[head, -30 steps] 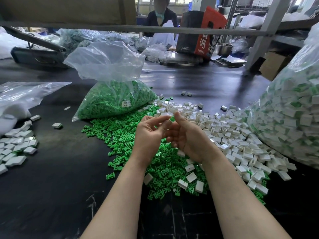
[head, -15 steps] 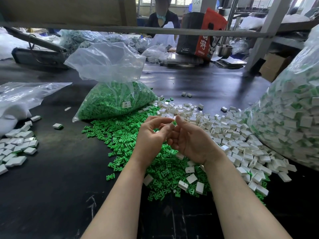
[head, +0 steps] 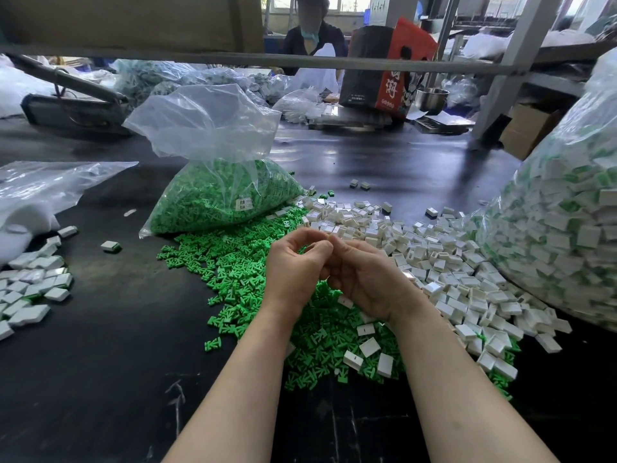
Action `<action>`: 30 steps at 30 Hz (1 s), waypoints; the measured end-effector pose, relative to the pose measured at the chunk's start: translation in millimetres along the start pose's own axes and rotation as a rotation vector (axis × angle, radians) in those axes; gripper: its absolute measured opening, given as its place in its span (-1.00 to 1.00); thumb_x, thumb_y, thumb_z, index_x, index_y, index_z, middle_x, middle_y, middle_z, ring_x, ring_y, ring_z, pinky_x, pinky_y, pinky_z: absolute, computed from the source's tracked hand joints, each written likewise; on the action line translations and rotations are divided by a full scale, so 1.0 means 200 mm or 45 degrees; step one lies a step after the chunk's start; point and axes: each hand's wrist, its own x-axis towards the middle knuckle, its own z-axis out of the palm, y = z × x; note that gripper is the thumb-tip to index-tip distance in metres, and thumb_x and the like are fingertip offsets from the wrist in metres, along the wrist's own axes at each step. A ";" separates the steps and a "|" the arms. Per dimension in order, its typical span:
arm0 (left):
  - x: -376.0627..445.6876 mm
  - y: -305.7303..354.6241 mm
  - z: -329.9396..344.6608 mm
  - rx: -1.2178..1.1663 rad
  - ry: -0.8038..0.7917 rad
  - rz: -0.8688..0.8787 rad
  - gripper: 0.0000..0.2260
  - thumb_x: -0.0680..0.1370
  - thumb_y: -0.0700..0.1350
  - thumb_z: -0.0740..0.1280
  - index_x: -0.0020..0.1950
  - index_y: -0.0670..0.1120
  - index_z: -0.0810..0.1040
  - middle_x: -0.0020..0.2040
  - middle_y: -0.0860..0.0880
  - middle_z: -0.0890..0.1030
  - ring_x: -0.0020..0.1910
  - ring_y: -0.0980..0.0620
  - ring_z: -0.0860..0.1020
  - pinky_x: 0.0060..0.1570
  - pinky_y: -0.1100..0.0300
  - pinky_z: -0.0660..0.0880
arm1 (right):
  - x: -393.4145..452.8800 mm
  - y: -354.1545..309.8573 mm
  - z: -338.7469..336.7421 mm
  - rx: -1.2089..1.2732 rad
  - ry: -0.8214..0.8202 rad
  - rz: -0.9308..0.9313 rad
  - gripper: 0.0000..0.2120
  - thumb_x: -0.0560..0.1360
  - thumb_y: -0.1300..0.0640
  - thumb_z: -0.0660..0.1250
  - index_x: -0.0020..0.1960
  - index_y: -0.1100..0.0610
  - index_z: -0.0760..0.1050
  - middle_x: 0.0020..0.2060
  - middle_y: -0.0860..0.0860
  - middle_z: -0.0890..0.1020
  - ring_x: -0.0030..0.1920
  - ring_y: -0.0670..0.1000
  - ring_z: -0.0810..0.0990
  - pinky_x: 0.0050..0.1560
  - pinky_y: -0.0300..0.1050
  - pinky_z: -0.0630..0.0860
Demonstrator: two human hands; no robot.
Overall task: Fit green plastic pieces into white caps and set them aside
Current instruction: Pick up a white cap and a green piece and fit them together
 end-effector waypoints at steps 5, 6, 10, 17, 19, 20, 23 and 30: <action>0.00 0.00 0.01 -0.018 -0.003 -0.037 -0.76 0.51 -0.34 0.35 -0.27 -0.05 0.63 -0.30 -0.10 0.64 -0.37 -0.02 0.58 -0.41 0.19 0.55 | 0.00 0.02 -0.01 0.003 0.086 0.013 -0.67 0.48 -0.03 0.35 0.04 0.22 0.63 -0.19 0.10 0.60 -0.23 -0.02 0.53 -0.34 -0.26 0.42; 0.00 0.00 0.01 -0.012 -0.001 -0.038 -0.75 0.50 -0.34 0.35 -0.28 -0.05 0.63 -0.31 -0.09 0.64 -0.38 -0.01 0.57 -0.42 0.19 0.54 | 0.00 0.02 -0.01 0.002 0.091 0.015 -0.66 0.46 -0.05 0.37 0.03 0.21 0.64 -0.19 0.10 0.60 -0.23 -0.02 0.54 -0.34 -0.26 0.43; 0.00 -0.01 0.01 -0.008 -0.005 -0.045 -0.86 0.44 -0.25 0.38 -0.27 -0.05 0.64 -0.29 -0.11 0.64 -0.36 -0.05 0.55 -0.36 0.13 0.55 | 0.00 0.02 -0.01 0.012 0.091 0.023 -0.64 0.36 -0.11 0.45 -0.03 0.16 0.68 -0.19 0.10 0.61 -0.24 -0.03 0.55 -0.33 -0.26 0.44; 0.00 -0.02 0.01 0.045 -0.003 -0.033 -0.93 0.34 -0.13 0.38 -0.30 0.00 0.66 -0.33 -0.02 0.64 -0.39 0.02 0.56 -0.40 0.17 0.54 | 0.00 0.02 -0.01 0.013 0.110 0.027 -0.65 0.46 -0.04 0.35 0.04 0.23 0.63 -0.16 0.13 0.58 -0.23 -0.03 0.54 -0.30 -0.24 0.43; 0.00 -0.03 0.01 0.055 -0.007 -0.007 -0.92 0.38 -0.18 0.39 -0.28 -0.02 0.65 -0.34 0.00 0.64 -0.41 0.05 0.56 -0.43 0.21 0.53 | -0.01 0.02 -0.01 0.023 0.106 0.022 -0.66 0.47 -0.03 0.35 0.05 0.23 0.64 -0.14 0.14 0.58 -0.23 -0.03 0.54 -0.29 -0.23 0.43; 0.00 -0.03 0.01 0.061 -0.009 0.008 -0.90 0.41 -0.21 0.39 -0.27 -0.03 0.64 -0.35 0.00 0.64 -0.41 0.05 0.57 -0.44 0.22 0.53 | -0.01 0.02 -0.01 0.028 0.105 0.022 -0.67 0.47 -0.02 0.35 0.04 0.22 0.65 -0.14 0.15 0.58 -0.23 -0.03 0.54 -0.29 -0.23 0.43; 0.00 -0.03 0.01 0.078 -0.005 0.029 -0.82 0.47 -0.29 0.39 -0.25 -0.04 0.64 -0.33 -0.02 0.65 -0.40 0.04 0.58 -0.45 0.22 0.54 | -0.01 0.02 0.00 0.037 0.099 0.024 -0.72 0.47 -0.02 0.34 -0.01 0.17 0.67 -0.12 0.15 0.57 -0.24 -0.04 0.55 -0.30 -0.26 0.44; 0.01 -0.04 0.01 0.124 0.002 0.058 -0.87 0.47 -0.28 0.39 -0.22 -0.07 0.63 -0.29 -0.11 0.65 -0.40 0.00 0.58 -0.43 0.17 0.56 | -0.01 0.01 0.00 0.058 0.072 0.014 -0.74 0.48 -0.01 0.34 -0.05 0.13 0.70 -0.14 0.13 0.58 -0.24 -0.06 0.56 -0.30 -0.27 0.46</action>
